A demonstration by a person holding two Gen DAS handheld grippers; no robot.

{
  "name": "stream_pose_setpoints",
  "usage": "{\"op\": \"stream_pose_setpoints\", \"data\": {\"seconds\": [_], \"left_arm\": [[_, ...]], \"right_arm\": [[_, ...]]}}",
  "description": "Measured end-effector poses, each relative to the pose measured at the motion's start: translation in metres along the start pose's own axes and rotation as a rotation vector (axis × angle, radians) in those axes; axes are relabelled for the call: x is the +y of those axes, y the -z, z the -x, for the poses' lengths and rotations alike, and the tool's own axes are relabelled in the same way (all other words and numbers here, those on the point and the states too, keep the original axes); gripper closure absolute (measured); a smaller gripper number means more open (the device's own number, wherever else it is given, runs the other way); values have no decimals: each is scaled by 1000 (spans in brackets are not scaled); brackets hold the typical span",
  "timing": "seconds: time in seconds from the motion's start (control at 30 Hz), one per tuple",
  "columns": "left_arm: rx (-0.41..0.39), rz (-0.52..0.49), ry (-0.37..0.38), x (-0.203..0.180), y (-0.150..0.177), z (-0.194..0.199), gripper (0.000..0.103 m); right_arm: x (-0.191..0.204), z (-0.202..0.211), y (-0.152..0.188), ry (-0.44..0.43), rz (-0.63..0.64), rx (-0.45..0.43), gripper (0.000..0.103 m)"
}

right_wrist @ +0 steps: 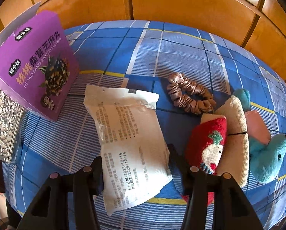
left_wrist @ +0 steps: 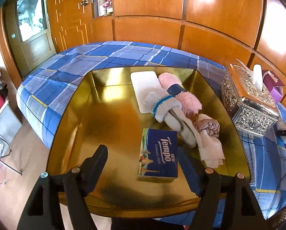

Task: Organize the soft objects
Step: 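Lift the white printed packet off the bedspread with the right tool, then carry the white packet with the right tool into the gold tray and release it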

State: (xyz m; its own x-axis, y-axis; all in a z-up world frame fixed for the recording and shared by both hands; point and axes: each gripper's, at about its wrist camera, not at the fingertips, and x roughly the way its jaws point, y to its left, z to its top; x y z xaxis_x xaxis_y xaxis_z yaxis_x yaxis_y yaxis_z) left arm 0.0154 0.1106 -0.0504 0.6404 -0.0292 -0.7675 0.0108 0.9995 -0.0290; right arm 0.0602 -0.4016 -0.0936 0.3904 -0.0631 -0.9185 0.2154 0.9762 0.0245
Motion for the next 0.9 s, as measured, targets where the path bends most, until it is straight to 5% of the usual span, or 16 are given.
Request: {"op": "stream_pose_setpoints", "data": {"seconds": [0.37, 0.63, 0.9], "left_arm": [[5, -10, -4, 2, 2, -1, 27], [8, -38, -5, -1, 1, -1, 27], [5, -76, 2, 1, -8, -2, 27]], "right_arm": [[8, -2, 1, 44, 35, -22, 54], [1, 18, -2, -20, -52, -83, 55], [8, 72, -57, 39, -81, -194, 55]]}}
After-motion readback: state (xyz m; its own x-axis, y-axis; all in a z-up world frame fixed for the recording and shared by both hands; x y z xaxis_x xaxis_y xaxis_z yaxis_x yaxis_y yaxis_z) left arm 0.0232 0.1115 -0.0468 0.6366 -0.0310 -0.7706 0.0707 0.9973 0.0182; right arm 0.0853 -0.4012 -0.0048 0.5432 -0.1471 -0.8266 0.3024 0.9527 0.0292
